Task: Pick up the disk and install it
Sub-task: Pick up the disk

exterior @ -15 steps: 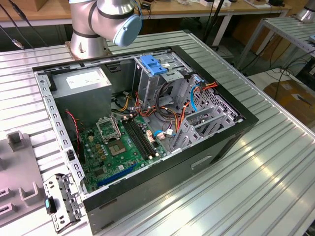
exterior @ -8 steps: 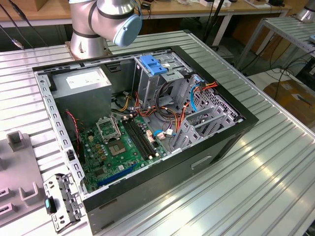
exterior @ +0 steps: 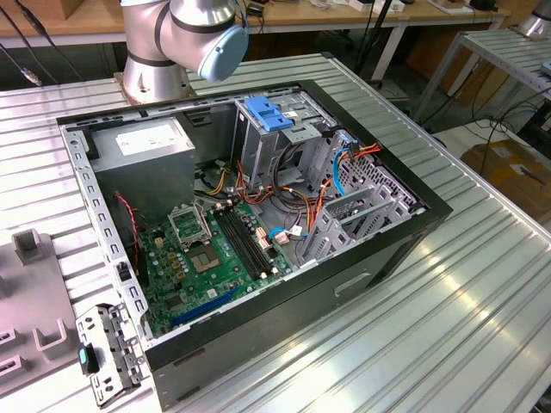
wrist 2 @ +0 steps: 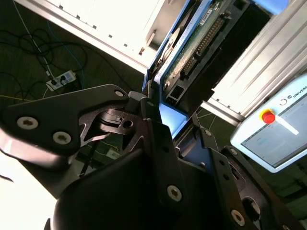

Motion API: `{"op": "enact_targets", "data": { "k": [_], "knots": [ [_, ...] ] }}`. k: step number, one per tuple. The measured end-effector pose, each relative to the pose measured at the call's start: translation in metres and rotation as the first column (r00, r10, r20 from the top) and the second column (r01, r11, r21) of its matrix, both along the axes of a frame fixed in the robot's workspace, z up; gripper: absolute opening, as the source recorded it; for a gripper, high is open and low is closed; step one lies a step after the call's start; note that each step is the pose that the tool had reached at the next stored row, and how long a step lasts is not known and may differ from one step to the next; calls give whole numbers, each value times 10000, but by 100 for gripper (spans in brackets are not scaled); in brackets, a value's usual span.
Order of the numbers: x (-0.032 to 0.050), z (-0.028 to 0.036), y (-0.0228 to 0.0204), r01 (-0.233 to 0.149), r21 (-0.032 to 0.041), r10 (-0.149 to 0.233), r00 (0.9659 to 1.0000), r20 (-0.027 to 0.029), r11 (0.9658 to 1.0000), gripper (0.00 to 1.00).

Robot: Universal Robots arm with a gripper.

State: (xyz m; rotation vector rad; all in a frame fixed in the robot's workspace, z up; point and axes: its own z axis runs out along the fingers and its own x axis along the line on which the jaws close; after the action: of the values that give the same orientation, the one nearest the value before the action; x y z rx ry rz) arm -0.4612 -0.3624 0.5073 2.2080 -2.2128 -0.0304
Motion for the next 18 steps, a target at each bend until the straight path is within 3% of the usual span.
{"op": "enact_targets", "data": {
  "k": [18],
  "knots": [
    [101,0,0,0,0,0,10000,0,10000,37]
  ]
}}
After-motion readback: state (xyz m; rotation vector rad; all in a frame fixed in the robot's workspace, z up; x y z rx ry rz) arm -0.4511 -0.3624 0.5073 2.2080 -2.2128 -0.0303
